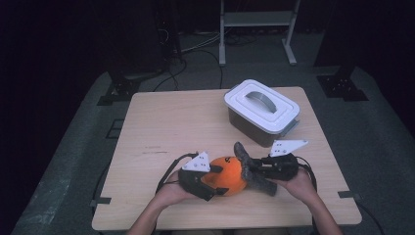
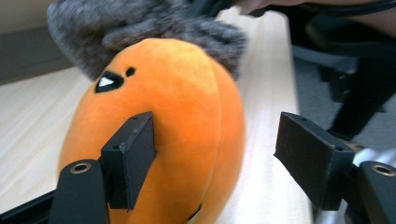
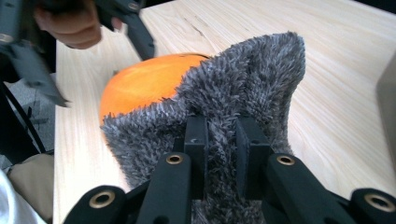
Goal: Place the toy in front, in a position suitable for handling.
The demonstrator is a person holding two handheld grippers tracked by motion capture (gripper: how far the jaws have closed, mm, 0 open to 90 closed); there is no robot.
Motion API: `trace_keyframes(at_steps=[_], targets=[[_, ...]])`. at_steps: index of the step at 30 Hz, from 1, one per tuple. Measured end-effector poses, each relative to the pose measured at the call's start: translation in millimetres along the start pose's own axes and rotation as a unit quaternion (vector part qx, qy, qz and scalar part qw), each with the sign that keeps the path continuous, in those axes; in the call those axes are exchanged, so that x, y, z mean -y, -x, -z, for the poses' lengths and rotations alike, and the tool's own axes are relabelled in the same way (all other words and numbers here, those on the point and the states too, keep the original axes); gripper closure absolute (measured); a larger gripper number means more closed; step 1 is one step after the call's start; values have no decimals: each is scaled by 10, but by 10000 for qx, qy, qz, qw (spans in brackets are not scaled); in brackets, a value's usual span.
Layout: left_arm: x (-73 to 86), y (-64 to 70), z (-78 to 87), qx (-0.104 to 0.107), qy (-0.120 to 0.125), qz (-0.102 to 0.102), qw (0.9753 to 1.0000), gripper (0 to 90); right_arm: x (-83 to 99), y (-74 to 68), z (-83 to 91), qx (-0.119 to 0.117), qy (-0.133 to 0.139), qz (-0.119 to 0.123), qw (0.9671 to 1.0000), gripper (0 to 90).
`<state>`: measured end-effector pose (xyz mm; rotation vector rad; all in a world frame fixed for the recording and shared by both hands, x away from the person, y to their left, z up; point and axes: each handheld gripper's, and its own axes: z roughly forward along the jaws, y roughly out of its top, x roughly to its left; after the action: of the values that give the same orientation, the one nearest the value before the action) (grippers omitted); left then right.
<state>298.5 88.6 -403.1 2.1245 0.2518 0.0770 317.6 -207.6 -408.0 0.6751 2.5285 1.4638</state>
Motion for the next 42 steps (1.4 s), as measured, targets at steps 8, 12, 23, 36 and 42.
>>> trace_keyframes(at_steps=[8,12,23,36,42], targets=[[34,-18,-53,-157,-116,50,9998,208,-34,-11,36,-19,64,22,10000,764],[13,5,-45,208,-62,7,9998,239,-108,-65,108,-83,276,117,9995,764],[91,-109,-95,-258,-100,167,9995,161,-16,-93,-43,-594,-53,103,9982,764],[68,-105,10,-57,-34,97,9999,266,13,-44,-60,-313,-117,69,9994,762],[113,-118,-98,-330,-153,127,9993,209,11,-49,-60,-334,-100,97,9993,762]])
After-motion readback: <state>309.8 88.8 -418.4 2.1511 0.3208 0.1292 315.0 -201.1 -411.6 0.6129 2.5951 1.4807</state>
